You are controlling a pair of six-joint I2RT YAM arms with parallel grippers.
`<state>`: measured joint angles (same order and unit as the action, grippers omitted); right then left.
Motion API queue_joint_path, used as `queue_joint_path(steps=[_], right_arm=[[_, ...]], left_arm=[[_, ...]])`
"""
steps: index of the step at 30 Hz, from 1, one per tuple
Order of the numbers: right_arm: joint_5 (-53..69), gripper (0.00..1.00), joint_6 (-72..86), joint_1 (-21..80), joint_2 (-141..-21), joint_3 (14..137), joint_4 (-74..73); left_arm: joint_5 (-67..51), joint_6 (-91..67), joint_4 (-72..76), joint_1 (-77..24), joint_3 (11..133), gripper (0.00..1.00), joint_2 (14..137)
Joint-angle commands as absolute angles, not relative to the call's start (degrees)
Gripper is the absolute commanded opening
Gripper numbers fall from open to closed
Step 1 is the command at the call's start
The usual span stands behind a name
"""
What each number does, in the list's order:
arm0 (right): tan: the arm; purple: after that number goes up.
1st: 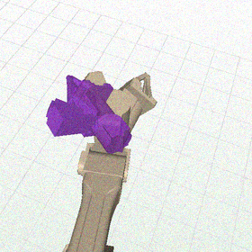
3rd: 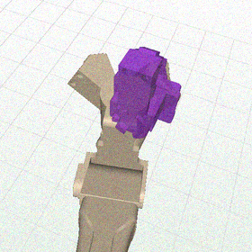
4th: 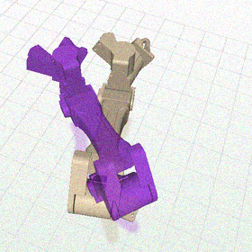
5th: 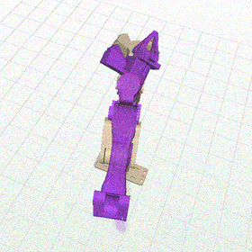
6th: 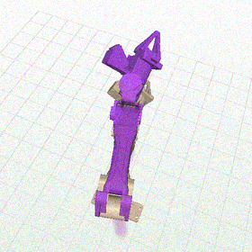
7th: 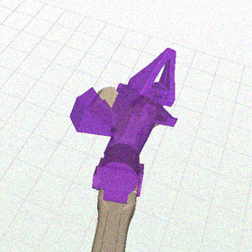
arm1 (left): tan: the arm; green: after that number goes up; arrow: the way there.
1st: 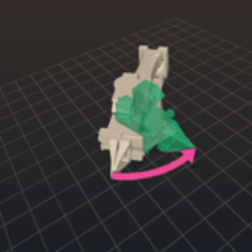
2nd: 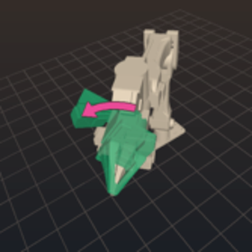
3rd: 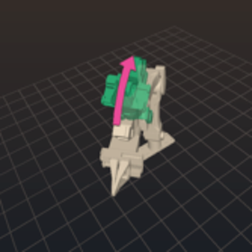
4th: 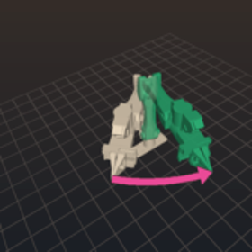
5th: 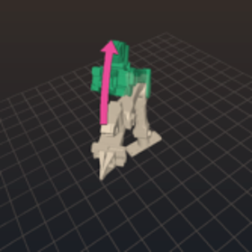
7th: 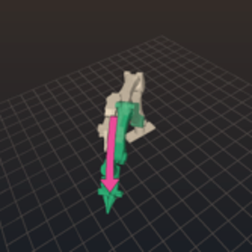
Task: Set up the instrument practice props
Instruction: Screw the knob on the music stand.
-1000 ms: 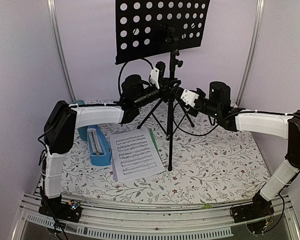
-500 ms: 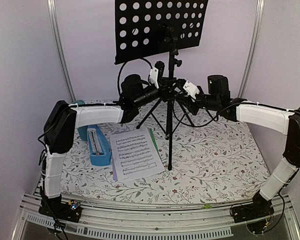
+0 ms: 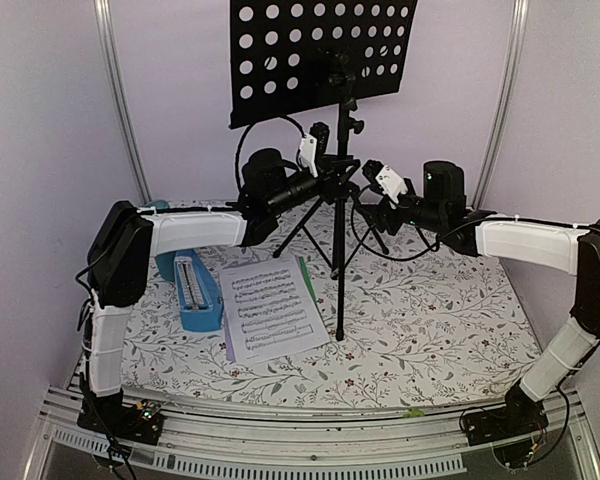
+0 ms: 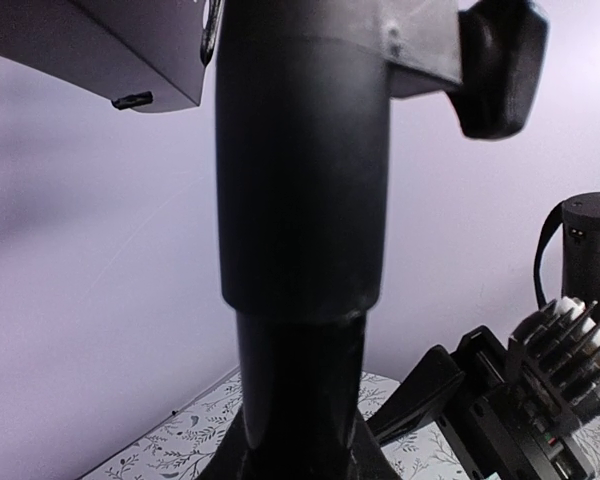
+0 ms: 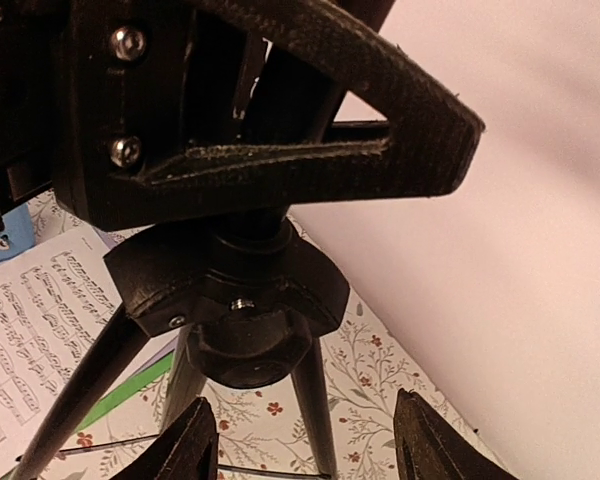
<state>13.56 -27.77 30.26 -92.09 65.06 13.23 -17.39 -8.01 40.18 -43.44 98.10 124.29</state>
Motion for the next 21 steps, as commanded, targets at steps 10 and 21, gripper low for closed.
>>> queue_joint_path(steps=[10,21], right_arm=[[11.49,0.60,-47.38,32.08,-90.37,62.41,24.95],[8.47,0.46,-55.25,34.63,-91.18,62.65,22.99]], left_arm=[[-19.87,-8.18,33.95,-43.82,98.97,0.00,124.34],[-19.97,-8.48,33.57,-43.78,99.49,0.00,124.45]])
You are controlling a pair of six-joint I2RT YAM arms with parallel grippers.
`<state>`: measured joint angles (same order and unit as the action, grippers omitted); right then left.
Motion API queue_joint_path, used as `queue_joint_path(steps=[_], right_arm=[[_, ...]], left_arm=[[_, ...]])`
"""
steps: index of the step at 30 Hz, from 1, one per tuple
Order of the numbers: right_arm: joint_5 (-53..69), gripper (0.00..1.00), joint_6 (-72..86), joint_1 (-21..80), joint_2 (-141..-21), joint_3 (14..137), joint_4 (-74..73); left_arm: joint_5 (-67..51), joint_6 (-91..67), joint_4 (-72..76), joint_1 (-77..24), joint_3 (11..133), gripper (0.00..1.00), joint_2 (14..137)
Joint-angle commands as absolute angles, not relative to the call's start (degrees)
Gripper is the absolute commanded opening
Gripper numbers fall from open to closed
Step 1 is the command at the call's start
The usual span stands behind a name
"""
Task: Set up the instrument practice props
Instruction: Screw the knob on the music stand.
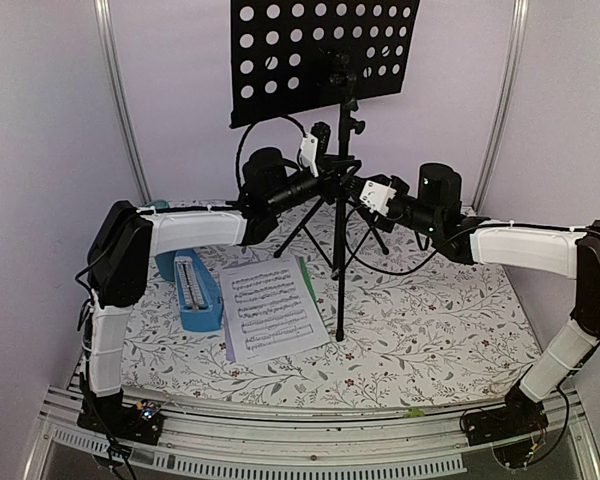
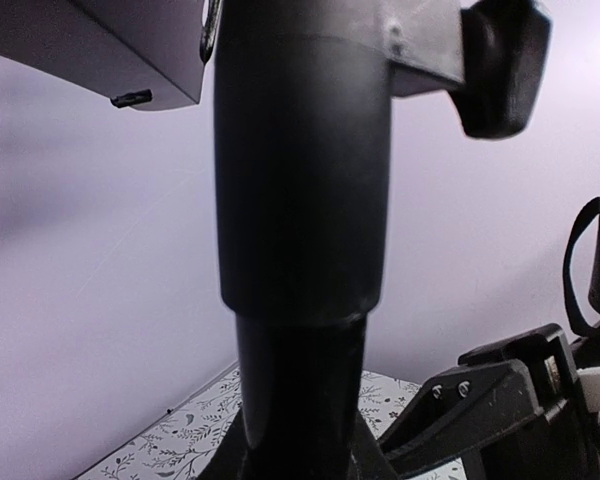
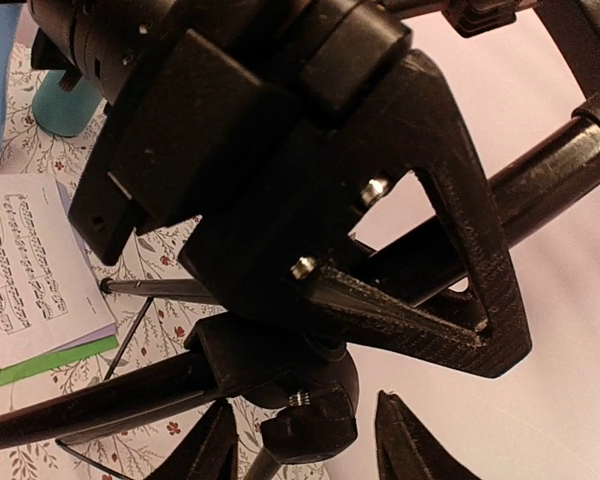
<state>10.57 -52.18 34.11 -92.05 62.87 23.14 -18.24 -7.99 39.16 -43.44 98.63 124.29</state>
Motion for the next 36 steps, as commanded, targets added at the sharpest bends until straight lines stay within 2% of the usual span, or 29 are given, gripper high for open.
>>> queue_joint_path(steps=[1,16,18,27,36], right_arm=[[8.38,0.44,-55.38,34.65,-91.22,62.66,22.81],[10.33,0.20,-54.02,34.59,-93.68,68.83,12.91],[10.76,0.14,-52.60,34.54,-93.84,68.90,11.46],[17.01,0.10,-40.10,32.23,-95.87,77.82,1.57],[28.58,0.11,-23.23,28.28,-97.30,80.20,-1.01]], left_arm=[[-19.95,-8.48,33.56,-43.85,99.45,0.00,124.45],[-19.98,-8.26,33.72,-43.80,99.32,0.00,124.27],[-20.03,-8.26,33.75,-43.82,99.24,0.00,124.33],[-20.15,-8.25,34.19,-43.81,98.72,0.00,124.02],[-20.26,-8.35,34.27,-43.81,98.70,0.00,123.93]])
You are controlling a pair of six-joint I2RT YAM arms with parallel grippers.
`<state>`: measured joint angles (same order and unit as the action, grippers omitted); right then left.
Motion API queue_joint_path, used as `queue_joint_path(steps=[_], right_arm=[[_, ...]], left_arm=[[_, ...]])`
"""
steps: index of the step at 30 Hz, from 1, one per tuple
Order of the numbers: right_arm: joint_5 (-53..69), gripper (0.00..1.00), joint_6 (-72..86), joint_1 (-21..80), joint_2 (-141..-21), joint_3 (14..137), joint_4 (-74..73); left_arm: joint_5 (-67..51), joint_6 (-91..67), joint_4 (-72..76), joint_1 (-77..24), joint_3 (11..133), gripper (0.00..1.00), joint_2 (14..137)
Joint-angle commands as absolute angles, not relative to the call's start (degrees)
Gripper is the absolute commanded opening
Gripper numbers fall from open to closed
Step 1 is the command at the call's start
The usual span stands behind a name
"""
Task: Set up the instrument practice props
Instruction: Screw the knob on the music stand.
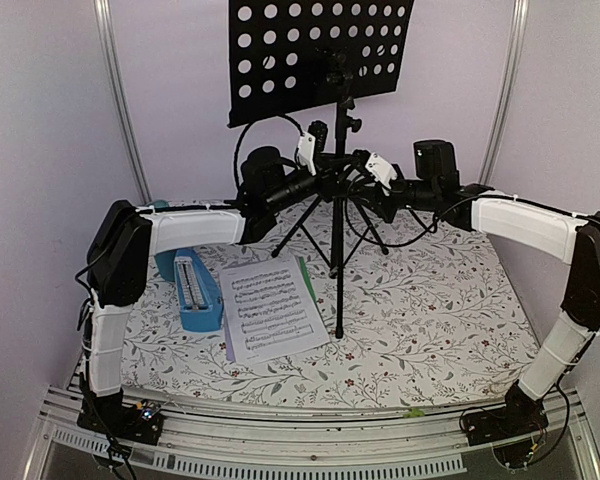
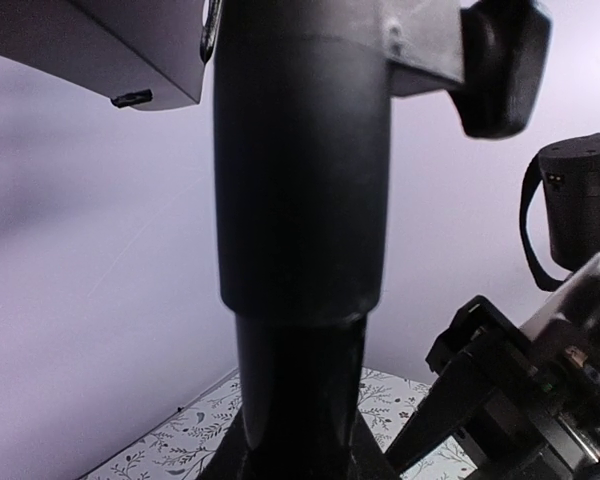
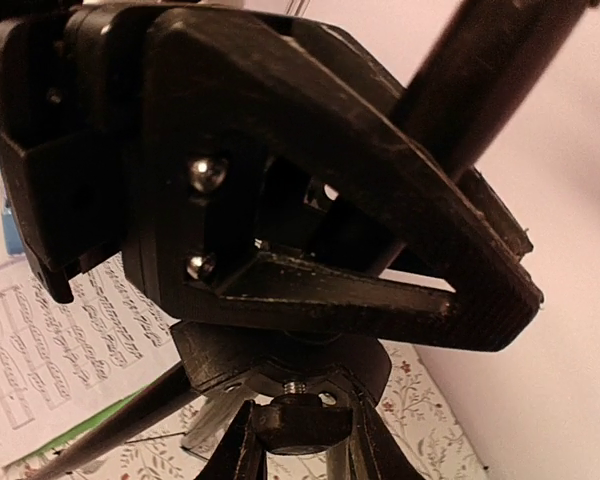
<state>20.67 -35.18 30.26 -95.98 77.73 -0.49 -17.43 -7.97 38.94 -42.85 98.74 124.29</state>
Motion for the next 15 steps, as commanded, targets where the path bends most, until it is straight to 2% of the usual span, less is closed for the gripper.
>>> queue_joint_path(steps=[1,10,15], right_arm=[[30.57,0.10,-21.17,27.63,-97.56,80.38,-0.76],[43.86,0.09,3.07,23.92,-99.98,81.02,6.40],[46.96,0.10,17.55,22.57,-101.77,81.67,11.02]], left_arm=[[-20.22,-8.35,34.33,-43.85,98.70,0.00,124.00],[-20.13,-8.34,34.32,-43.82,98.62,0.00,123.93],[-20.13,-8.35,34.25,-43.70,98.44,0.00,123.82]])
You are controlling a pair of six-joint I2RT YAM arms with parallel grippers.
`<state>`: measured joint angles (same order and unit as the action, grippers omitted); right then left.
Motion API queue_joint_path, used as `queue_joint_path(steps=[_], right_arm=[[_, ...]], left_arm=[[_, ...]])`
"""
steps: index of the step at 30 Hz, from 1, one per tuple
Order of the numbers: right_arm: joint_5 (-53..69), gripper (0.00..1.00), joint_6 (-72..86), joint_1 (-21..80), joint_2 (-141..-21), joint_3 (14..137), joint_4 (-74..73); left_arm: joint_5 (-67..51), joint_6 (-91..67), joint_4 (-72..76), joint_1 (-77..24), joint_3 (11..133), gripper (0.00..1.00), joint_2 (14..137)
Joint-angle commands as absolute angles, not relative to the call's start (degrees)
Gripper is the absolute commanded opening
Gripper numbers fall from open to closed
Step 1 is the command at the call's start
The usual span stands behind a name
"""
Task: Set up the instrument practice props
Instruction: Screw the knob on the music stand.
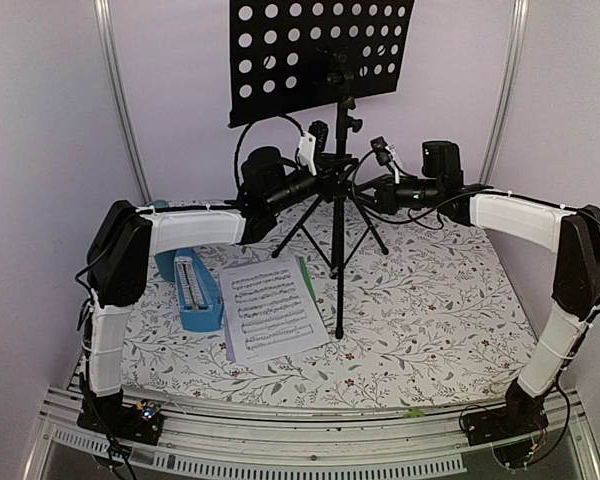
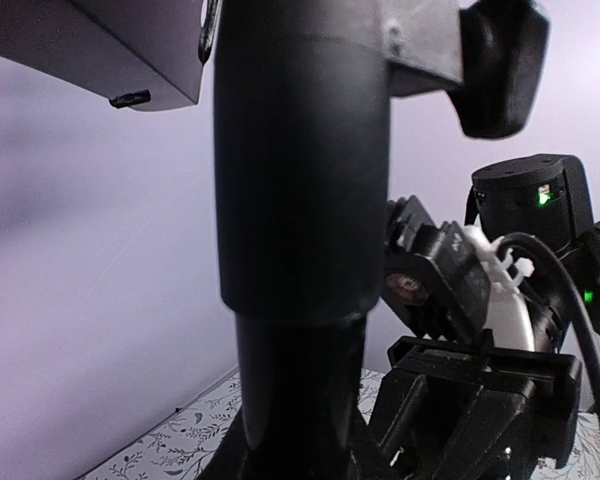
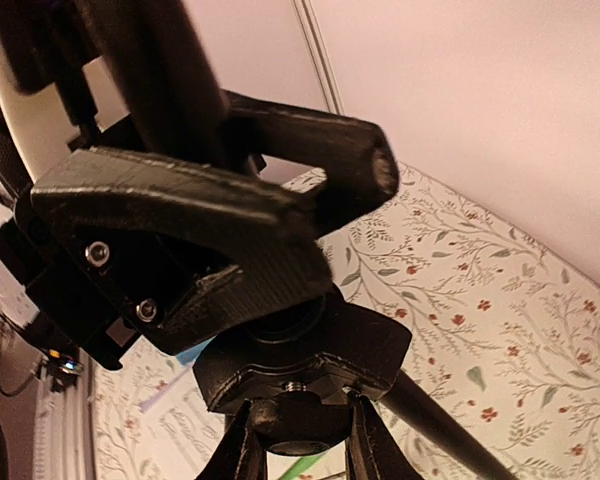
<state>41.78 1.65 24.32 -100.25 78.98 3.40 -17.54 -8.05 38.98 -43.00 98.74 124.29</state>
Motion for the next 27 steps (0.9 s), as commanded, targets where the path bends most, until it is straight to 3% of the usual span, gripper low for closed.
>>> queue_joint_path(steps=[1,8,13,18,22,26,27], right_arm=[[47.00,0.10,21.06,22.24,-101.96,81.54,11.86],[48.19,0.11,34.18,20.38,-102.57,81.65,15.03],[47.59,0.25,35.29,20.26,-102.20,82.38,14.88],[42.05,0.35,23.76,20.23,-99.47,81.50,11.21],[30.81,0.42,11.49,20.43,-95.28,77.31,10.91],[21.33,0.58,-0.26,20.67,-92.24,73.68,11.03],[19.44,0.67,-3.04,20.73,-91.86,73.21,11.18]], left_arm=[[-20.09,-8.49,34.54,-43.68,98.21,0.00,123.63],[-20.26,-8.51,34.67,-43.55,97.99,0.00,123.50],[-20.22,-8.61,34.90,-43.58,97.95,0.00,123.42],[-20.22,-8.61,34.73,-43.54,98.24,0.00,123.49],[-20.22,-8.61,34.70,-43.44,98.32,0.00,123.57],[-20.21,-8.55,34.72,-43.46,98.42,0.00,123.65],[-20.24,-8.51,34.56,-43.44,98.42,0.00,123.66]])
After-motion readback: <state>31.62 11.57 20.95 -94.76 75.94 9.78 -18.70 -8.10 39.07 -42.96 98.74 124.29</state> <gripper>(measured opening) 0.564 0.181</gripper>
